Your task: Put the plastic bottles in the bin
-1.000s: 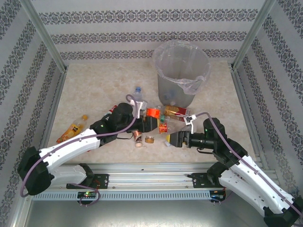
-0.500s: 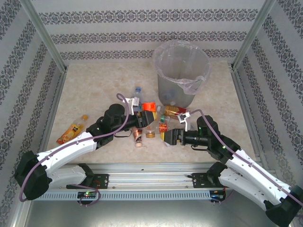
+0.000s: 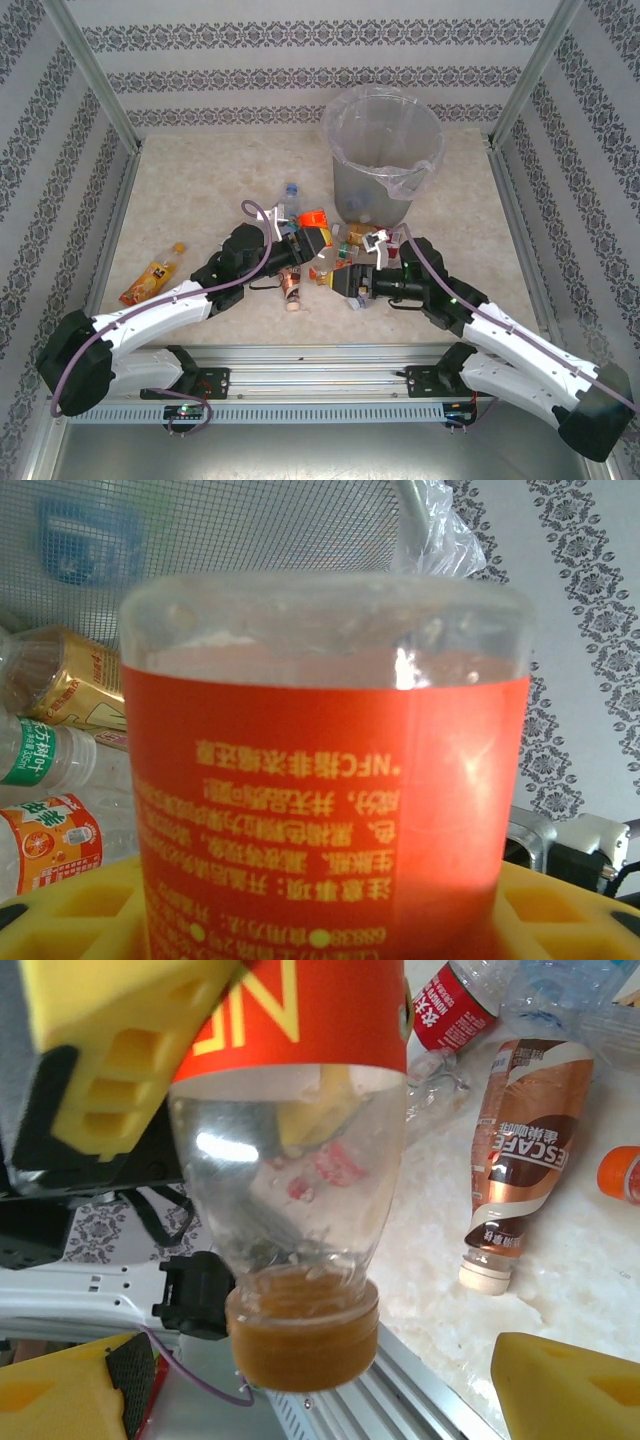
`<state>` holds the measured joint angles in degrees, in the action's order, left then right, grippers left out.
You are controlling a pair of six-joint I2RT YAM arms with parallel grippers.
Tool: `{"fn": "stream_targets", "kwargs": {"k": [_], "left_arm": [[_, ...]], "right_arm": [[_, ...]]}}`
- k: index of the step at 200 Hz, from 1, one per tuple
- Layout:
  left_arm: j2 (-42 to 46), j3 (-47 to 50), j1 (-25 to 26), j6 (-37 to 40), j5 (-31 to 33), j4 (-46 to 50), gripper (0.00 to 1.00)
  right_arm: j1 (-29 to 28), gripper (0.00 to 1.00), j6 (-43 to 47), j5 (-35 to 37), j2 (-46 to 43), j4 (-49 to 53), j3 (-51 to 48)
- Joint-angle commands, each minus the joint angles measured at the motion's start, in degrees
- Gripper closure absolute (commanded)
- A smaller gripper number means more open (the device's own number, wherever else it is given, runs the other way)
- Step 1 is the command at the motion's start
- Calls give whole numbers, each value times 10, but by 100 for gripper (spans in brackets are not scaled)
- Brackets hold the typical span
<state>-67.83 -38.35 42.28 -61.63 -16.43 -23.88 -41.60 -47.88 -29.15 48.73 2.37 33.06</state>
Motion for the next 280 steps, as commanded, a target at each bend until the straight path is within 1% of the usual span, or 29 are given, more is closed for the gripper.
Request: {"fn": "stream_targets", "kwargs": {"k": [1,41,88,152,176,215,252,271,280], "left_arm": [[-4,-8,3,-18,-1,-42,51],[-11,-3,3,-31,-6,-59,51],[-29,-4,6,-50,-12,-90,51],[-29,-15,10,-58,-16,-86,51],[-26,-23,10,-67,-25,-67,51],[-33,-26,10,-51,-40,-53,51],[-69,-5,10,-96,-52,-147,51],[-68,-17,10,-85,-52,-129,49],[-65,-24,10,-79,-53,-114,46]], "right_arm": [[-10,13,2,11,14,-51,26],[-15,19,0,10,36,-69,35],[-17,23,-1,12,47,-81,36],[-19,28,-5,28,48,-82,32],[-21,30,-10,33,46,-72,38],[-21,39,13,40,45,-34,55],[-21,48,18,49,29,-13,59],[-21,51,24,58,19,3,61],[-21,53,28,63,13,13,63]]}}
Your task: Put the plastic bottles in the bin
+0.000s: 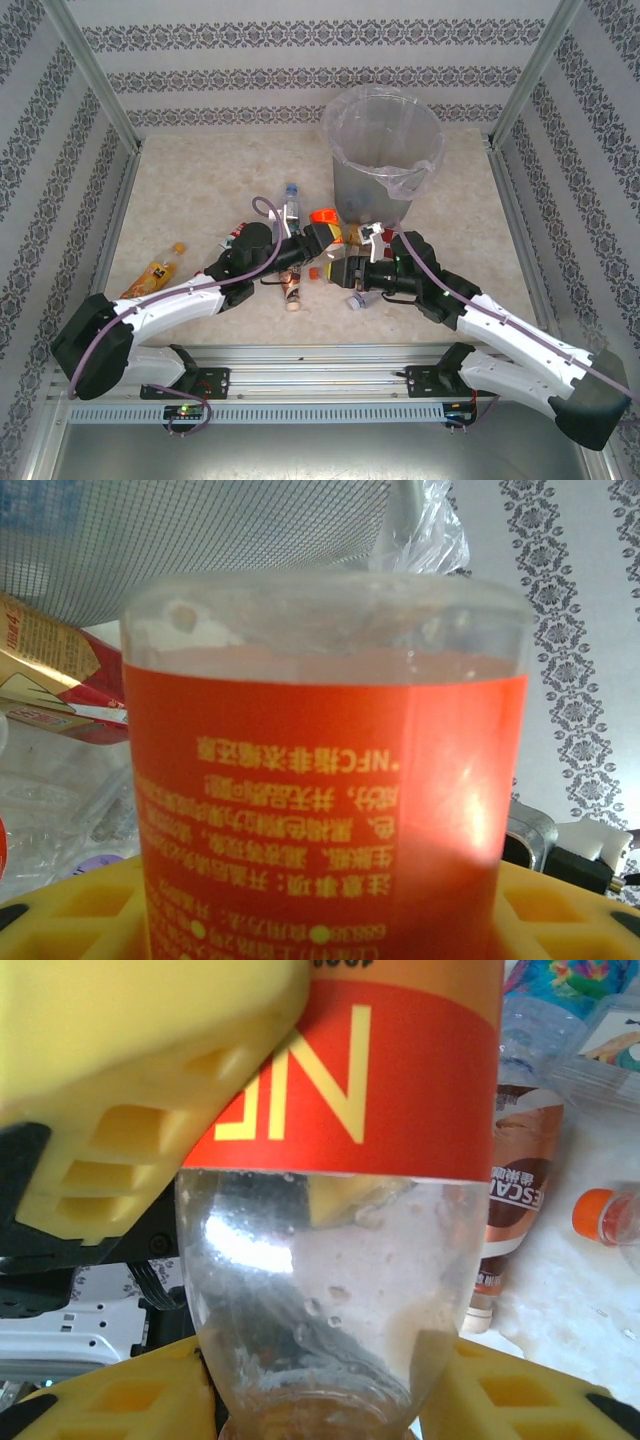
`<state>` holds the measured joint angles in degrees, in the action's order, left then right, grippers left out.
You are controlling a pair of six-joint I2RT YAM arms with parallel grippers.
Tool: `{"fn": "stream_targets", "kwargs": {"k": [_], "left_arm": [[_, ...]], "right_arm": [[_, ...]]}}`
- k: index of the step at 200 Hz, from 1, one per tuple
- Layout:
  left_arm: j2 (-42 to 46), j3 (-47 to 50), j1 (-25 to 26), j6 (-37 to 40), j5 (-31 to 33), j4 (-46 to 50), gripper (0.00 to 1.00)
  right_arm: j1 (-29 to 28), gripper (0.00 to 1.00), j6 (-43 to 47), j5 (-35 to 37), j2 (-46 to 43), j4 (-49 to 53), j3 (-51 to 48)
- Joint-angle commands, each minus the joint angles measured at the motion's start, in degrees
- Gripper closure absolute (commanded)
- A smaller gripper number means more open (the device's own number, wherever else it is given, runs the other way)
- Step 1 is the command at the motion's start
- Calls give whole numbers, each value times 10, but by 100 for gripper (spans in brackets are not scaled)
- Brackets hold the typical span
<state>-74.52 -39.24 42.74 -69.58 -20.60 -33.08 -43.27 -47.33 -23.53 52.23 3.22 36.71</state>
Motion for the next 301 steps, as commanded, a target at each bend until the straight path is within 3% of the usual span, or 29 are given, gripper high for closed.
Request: {"fn": "stream_targets", "kwargs": {"k": [1,18,58,104,155,186,240,301], "left_arm": [[2,-16,6,1,-11,-21,46],[4,-24,7,6,-12,-12,38],[29,-30,2,20,-10,15,0],[76,-32,-12,52,-7,50,0],[138,-22,-18,123,-48,68,0],[188,-58,-19,202,-57,200,0],[205,-64,-19,326,-54,341,0],[209,-12,-17,329,-31,370,0]], "right_arm": [[-4,53,23,7,-22,5,27],[-5,54,29,14,-30,21,31],[1,57,40,23,-34,49,42],[17,60,59,41,-35,114,69],[39,60,103,57,-65,209,114],[89,60,146,40,-62,269,184],[213,60,240,-2,52,363,363],[294,61,316,-5,231,401,543]]}}
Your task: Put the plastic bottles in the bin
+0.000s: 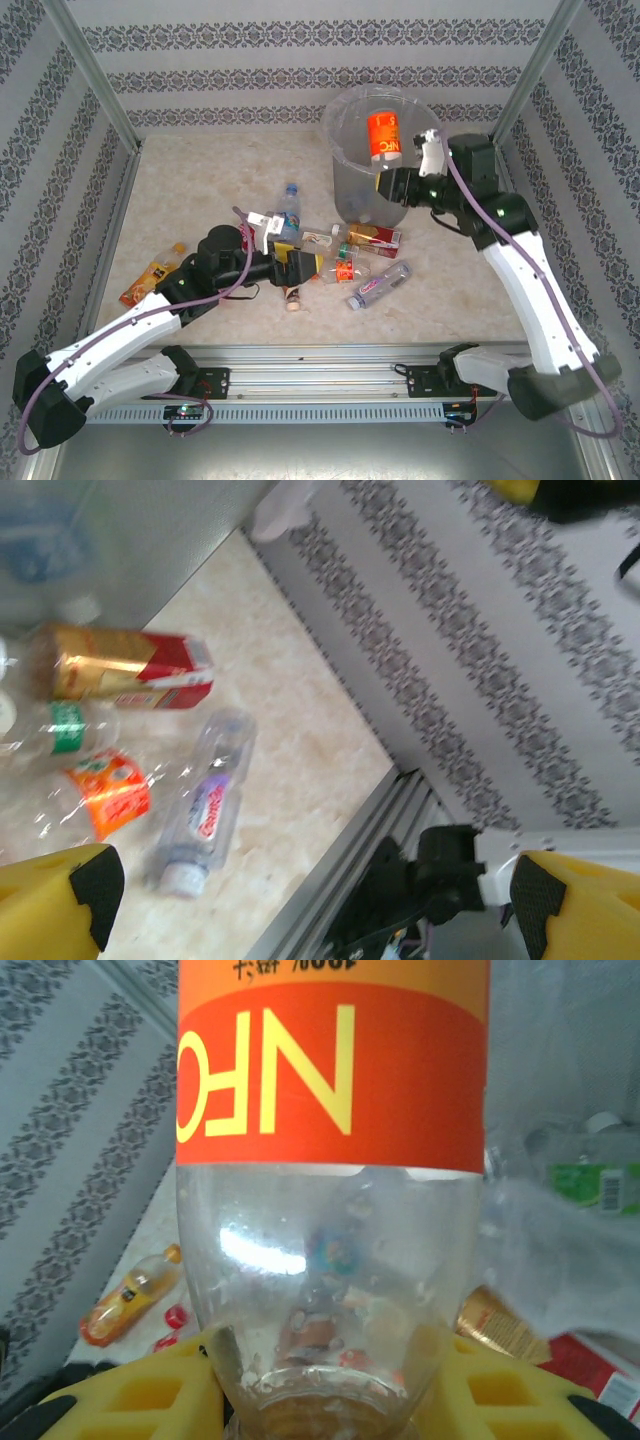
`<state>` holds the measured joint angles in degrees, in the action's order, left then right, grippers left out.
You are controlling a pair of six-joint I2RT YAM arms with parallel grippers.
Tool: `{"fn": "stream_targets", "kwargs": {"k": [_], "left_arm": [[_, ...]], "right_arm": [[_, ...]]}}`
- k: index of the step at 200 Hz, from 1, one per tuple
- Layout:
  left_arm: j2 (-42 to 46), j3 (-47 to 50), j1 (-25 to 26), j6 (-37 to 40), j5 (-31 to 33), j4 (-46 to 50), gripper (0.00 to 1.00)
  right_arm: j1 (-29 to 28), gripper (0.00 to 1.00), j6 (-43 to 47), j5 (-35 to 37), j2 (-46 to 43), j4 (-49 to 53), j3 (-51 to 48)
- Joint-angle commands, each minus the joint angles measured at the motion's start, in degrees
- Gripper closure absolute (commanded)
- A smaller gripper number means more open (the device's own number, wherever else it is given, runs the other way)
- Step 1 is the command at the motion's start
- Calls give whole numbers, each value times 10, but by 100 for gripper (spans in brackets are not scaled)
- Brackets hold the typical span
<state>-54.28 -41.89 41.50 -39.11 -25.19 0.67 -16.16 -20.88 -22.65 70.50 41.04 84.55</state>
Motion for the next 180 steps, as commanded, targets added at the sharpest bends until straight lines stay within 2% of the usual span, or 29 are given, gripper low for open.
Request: {"fn": "stream_targets", "kwargs": {"k": [1,26,93,180], "left_arm": [[7,15,-5,24,15,32,0],[16,40,-5,17,26,21,0],[10,23,-1,37,47,82,0],[-8,11,30,56,102,123,0]], "right_arm": [[24,61,52,-13,51,24,68],[42,61,73,-8,113,43,138],[56,60,103,20,258,93,267],[57,60,121,47,384,137,325]]}}
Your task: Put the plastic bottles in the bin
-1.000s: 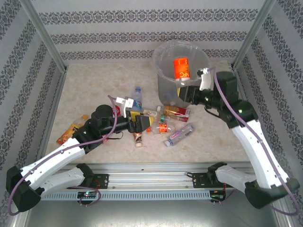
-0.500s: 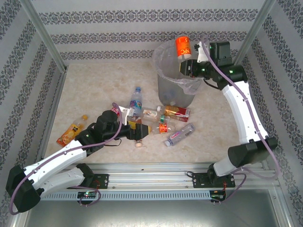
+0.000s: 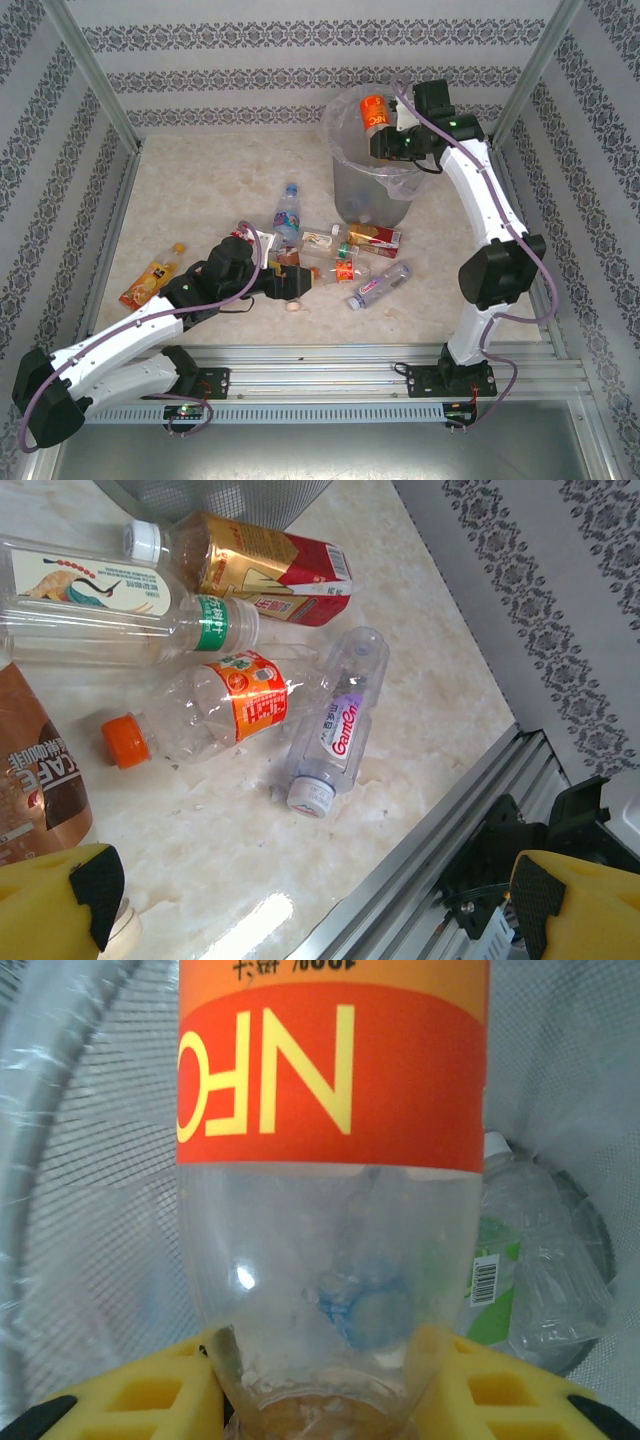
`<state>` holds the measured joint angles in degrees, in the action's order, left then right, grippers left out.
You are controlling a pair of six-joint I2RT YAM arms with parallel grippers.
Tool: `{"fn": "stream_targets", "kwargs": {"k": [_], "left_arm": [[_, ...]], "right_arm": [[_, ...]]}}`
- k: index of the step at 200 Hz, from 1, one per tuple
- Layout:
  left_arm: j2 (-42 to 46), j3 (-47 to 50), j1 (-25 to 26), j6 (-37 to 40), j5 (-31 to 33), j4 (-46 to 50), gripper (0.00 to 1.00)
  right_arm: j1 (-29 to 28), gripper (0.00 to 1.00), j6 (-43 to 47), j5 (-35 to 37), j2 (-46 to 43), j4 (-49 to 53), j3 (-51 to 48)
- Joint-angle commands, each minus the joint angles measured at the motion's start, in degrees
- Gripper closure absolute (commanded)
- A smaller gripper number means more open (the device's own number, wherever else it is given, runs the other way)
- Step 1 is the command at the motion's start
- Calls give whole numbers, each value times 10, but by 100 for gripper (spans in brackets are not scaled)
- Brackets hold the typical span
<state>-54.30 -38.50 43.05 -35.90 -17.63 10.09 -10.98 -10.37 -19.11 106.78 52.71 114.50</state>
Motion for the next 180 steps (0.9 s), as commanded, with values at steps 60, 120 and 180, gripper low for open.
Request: {"fn": "stream_targets", "kwargs": {"k": [60,120,180], "left_arm": [[-14,-33,33,42,67,65,0],[-17,-41,34,44,75,78,0],[1,-41,34,39,105,89,0]], "right_arm": [[5,49,15,18,38,37,32],[5,31,12,19,20,48,49],[4,30,10,23,-26,53,38]]}}
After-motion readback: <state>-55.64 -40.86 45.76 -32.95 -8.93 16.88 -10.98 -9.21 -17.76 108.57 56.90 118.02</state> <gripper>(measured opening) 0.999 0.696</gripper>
